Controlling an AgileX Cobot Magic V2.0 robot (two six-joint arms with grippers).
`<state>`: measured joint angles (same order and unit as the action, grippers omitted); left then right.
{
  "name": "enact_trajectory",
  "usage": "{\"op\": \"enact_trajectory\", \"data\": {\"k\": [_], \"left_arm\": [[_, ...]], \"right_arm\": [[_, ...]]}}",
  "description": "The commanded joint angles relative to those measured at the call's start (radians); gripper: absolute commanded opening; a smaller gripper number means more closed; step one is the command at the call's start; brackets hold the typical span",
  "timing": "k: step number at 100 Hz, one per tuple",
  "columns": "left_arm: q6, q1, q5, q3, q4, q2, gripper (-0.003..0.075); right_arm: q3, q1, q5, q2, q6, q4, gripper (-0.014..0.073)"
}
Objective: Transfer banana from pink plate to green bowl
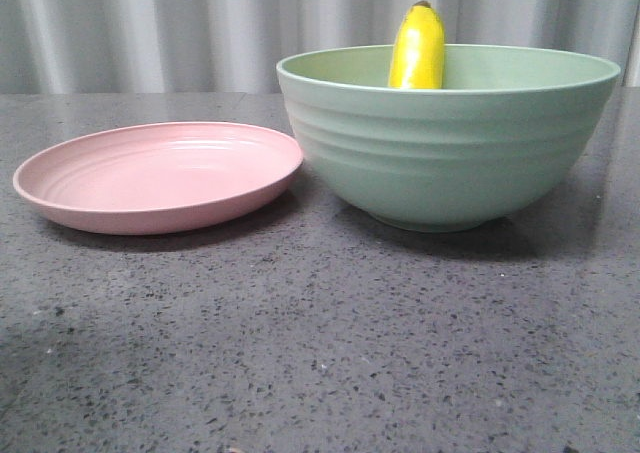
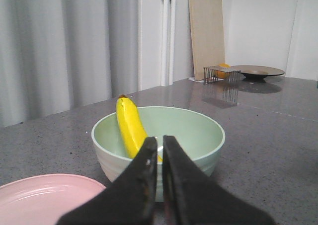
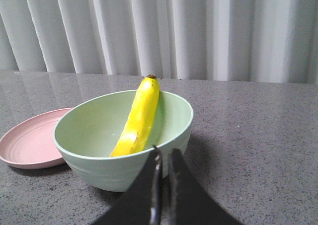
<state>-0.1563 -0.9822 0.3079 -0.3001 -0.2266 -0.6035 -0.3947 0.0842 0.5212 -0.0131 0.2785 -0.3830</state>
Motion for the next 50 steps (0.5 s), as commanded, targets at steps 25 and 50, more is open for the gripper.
{"op": "enact_trajectory", "data": {"k": [25, 50], "left_arm": [[0.002, 0.002, 0.079, -0.022, 0.002, -0.001, -0.002], [0.002, 0.116, 0.087, 0.042, 0.185, 0.025, -0.002]], "right_arm": [[-0.022, 0.001, -0.08, -0.007, 0.013, -0.001, -0.0067], [-0.022, 0.001, -0.08, -0.007, 0.013, -0.001, -0.0067]]}}
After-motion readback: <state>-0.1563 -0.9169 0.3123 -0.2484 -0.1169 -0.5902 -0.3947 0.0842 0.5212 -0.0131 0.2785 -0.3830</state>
